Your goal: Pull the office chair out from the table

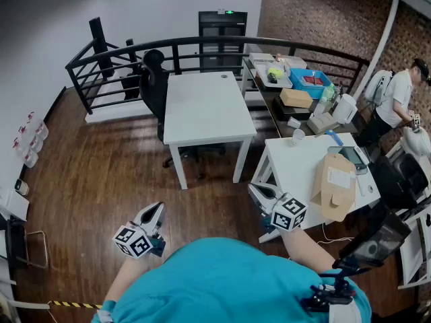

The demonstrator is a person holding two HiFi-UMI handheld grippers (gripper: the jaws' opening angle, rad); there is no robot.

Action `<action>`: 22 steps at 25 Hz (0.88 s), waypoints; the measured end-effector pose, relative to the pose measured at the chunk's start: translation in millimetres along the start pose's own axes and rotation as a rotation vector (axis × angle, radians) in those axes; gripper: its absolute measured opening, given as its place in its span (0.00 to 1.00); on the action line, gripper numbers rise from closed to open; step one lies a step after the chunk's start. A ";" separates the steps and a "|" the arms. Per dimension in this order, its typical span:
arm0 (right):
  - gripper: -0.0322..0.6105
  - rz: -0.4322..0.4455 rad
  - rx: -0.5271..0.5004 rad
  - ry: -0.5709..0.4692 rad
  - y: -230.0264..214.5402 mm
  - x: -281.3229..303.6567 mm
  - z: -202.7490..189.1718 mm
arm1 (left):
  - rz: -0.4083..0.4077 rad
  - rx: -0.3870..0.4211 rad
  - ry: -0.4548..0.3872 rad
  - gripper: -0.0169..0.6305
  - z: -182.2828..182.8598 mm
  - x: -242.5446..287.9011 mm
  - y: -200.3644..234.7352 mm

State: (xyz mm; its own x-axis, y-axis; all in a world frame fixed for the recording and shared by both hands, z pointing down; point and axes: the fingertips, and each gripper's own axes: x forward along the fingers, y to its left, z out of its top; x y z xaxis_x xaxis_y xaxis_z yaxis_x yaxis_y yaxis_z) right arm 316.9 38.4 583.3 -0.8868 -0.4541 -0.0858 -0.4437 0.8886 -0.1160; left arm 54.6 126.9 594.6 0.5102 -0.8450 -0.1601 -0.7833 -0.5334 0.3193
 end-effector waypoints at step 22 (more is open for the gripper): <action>0.05 0.125 -0.042 0.010 -86.7 -47.4 8.6 | 0.011 0.029 0.044 0.06 -61.6 104.4 -59.1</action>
State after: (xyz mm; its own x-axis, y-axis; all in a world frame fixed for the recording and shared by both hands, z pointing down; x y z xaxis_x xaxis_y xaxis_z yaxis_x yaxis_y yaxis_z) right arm 398.5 -17.7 588.9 -0.9367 -0.3391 -0.0873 -0.3345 0.9402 -0.0635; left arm 176.0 72.5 616.6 0.5161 -0.8488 -0.1149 -0.7988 -0.5254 0.2932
